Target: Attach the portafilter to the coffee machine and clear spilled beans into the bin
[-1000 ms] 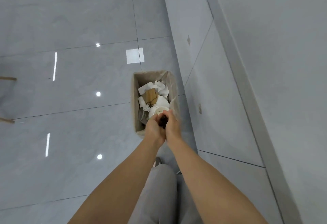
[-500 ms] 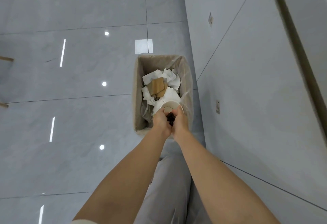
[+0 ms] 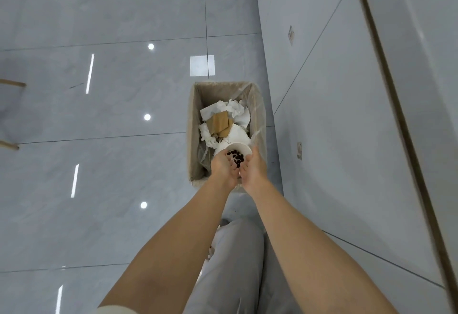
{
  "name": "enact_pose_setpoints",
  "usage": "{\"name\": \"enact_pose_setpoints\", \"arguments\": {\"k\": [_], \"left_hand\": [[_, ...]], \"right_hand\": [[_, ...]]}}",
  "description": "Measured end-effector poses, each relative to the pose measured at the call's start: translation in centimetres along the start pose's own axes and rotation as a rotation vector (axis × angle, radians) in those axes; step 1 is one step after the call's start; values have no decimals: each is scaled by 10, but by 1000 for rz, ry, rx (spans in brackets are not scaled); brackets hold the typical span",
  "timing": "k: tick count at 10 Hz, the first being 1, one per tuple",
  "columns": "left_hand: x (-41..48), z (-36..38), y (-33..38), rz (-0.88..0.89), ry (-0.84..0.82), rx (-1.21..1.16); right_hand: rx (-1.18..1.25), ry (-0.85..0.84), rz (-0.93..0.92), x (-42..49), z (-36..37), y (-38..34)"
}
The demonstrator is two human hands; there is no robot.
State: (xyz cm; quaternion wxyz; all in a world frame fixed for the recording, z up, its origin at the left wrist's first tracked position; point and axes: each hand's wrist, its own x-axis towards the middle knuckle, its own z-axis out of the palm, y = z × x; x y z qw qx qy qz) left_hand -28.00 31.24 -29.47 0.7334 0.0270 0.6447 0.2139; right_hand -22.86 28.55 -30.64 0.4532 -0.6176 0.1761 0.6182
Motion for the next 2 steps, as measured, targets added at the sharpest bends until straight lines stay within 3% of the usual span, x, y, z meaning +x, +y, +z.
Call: {"name": "enact_pose_setpoints", "arguments": {"k": [2], "left_hand": [[-41,-7,14,45,-50,82]], "right_hand": [[-63,18,-91,-53,1,-17]]}}
